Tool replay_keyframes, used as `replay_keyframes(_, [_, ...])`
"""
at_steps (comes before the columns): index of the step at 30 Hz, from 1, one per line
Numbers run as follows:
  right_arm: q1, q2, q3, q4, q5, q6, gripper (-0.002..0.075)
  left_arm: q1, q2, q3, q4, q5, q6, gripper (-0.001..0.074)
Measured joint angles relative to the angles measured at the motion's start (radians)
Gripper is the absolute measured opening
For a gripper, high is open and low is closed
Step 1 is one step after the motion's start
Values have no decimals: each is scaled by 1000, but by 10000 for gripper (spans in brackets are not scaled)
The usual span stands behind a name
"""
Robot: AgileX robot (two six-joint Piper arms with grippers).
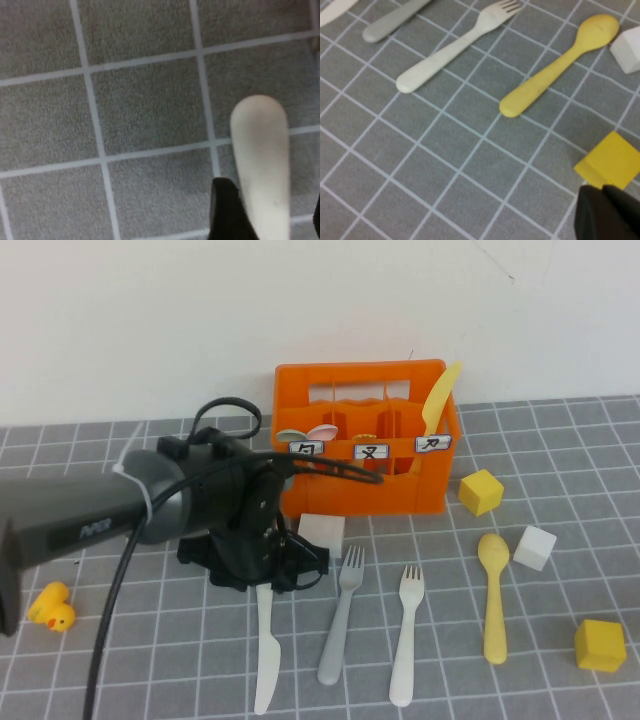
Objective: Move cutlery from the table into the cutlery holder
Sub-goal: Pick up the knife
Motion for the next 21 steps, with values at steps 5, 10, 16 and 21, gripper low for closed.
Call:
replay_keyframes(5, [0,0,0,5,6,0,-3,0,38,-4,17,0,-2,340])
replay_keyframes(10, [0,0,0,6,6,0,-3,0,40,-8,25,2,-2,339])
replay_keyframes(16, [0,0,0,9,6,-2,-3,0,42,-10,44,8,-2,245])
replay_keyframes(21, [0,0,0,11,6,-2,-3,0,44,-12,54,20,-4,142])
